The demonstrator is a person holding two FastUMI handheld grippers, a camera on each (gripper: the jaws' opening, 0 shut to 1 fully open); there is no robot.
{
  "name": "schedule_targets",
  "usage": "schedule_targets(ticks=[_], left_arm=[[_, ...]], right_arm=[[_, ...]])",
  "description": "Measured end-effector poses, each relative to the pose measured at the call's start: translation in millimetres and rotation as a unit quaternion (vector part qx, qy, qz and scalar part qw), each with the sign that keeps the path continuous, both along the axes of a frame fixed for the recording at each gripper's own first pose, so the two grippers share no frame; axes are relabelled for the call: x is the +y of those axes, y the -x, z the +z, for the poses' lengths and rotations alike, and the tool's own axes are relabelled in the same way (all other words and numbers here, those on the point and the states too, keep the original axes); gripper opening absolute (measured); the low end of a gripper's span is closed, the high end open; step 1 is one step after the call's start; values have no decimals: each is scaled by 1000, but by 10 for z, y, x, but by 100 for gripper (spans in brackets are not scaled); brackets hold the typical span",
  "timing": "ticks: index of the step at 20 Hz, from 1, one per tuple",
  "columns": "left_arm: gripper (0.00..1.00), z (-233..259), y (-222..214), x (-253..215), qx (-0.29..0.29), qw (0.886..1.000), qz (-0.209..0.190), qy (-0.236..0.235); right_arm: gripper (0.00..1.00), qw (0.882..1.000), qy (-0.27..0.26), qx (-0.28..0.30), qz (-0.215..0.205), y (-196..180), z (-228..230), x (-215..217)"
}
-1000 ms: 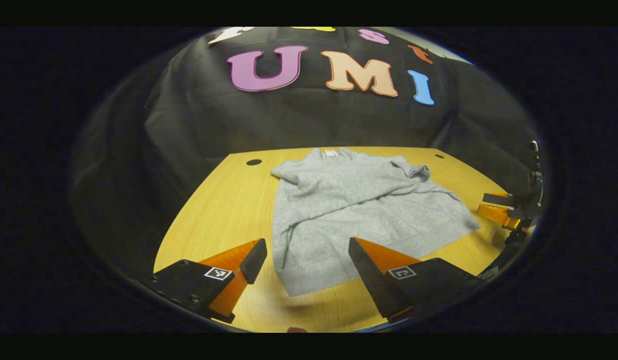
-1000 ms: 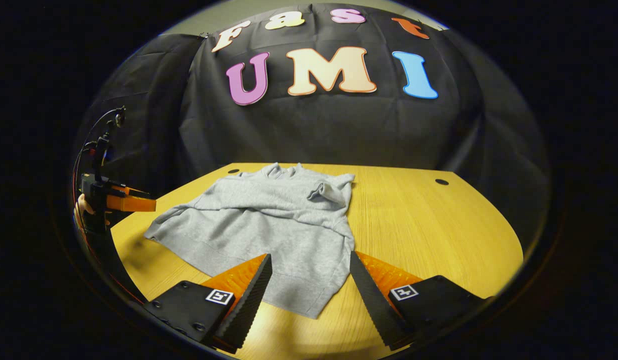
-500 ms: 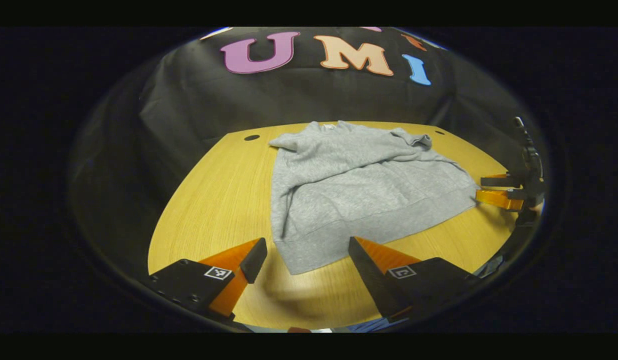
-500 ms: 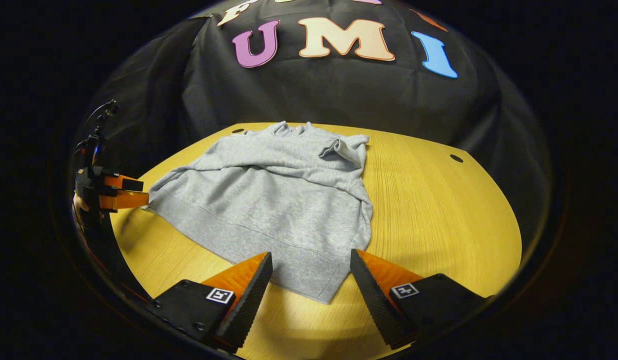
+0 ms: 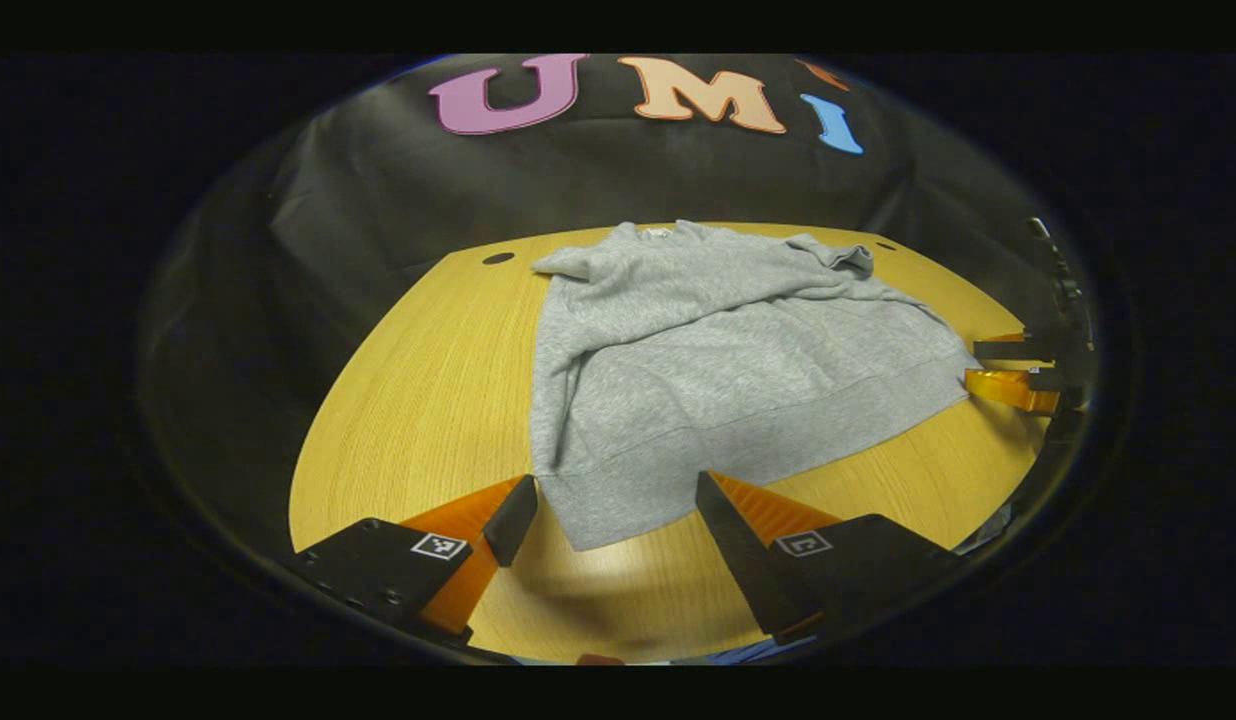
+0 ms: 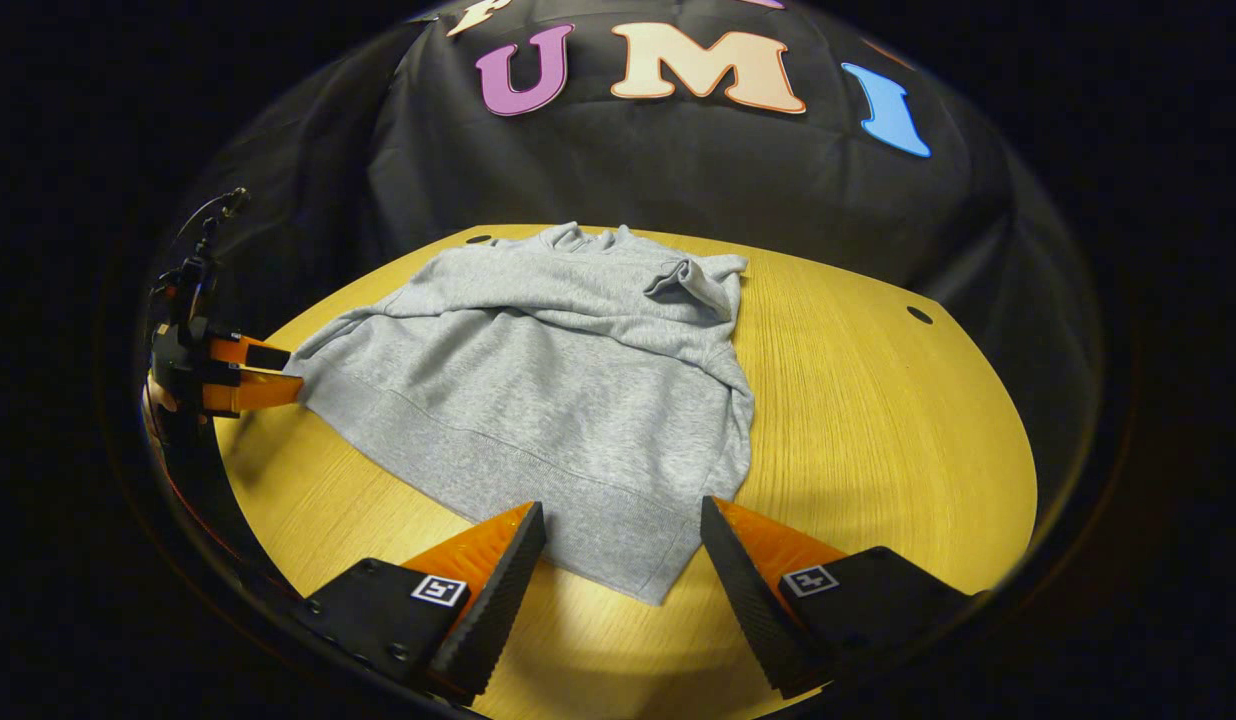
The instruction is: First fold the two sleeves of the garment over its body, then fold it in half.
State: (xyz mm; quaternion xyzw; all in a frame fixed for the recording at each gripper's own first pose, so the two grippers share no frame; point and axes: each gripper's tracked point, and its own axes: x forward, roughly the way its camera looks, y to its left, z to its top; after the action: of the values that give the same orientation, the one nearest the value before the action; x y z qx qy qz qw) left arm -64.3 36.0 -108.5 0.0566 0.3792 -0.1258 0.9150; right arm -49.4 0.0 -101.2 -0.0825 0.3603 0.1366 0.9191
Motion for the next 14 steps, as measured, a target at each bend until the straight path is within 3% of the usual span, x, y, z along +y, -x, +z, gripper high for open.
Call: schedule_targets(ticks=[1,7,8,9,12,13,14], left_arm=[[95,-7,5,-10,1,1000,-1,1],[95,-41,19,-30,16,1000,3,19],[95,-45,18,-25,18,1000,4,22],[95,-48,31,-37,23,999,6,32],[81,-44,49,-113,23,999,-1,39],[77,-34,38,-165,19,999,-6,43],[63,-21,52,-198,18,999,-12,46]], right_arm=[[98,1000,-2,2,0,5,-12,-4],[98,1000,-6,9,6,20,-28,0],[92,1000,-9,10,7,24,-31,11],[95,1000,-9,9,7,31,-35,10],[83,999,-20,12,23,57,-38,117],[67,999,-15,7,28,60,-38,139],[59,999,-12,4,36,66,-25,155]])
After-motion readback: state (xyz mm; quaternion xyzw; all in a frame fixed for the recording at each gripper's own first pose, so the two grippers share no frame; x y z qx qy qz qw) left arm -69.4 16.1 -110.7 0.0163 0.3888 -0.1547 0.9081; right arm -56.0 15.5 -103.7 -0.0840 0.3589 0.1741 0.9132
